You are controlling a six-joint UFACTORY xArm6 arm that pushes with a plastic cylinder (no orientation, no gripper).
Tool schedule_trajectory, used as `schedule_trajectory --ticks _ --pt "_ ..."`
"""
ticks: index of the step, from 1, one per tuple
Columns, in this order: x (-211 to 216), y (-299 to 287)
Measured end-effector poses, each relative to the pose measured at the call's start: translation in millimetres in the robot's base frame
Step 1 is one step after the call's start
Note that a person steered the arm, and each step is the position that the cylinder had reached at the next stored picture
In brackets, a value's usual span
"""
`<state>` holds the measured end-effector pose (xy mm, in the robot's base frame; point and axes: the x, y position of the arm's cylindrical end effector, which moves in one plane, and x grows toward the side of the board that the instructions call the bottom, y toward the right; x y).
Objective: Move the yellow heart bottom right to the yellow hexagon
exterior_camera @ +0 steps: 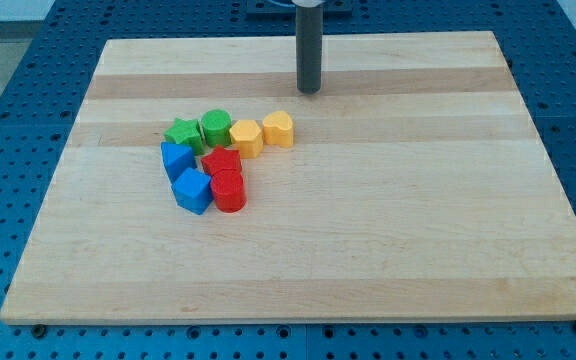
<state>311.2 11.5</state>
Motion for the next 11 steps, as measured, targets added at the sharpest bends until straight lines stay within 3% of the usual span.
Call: schedule_trajectory --ticks 8,11 --pt "45 -31" --pt "118 -30"
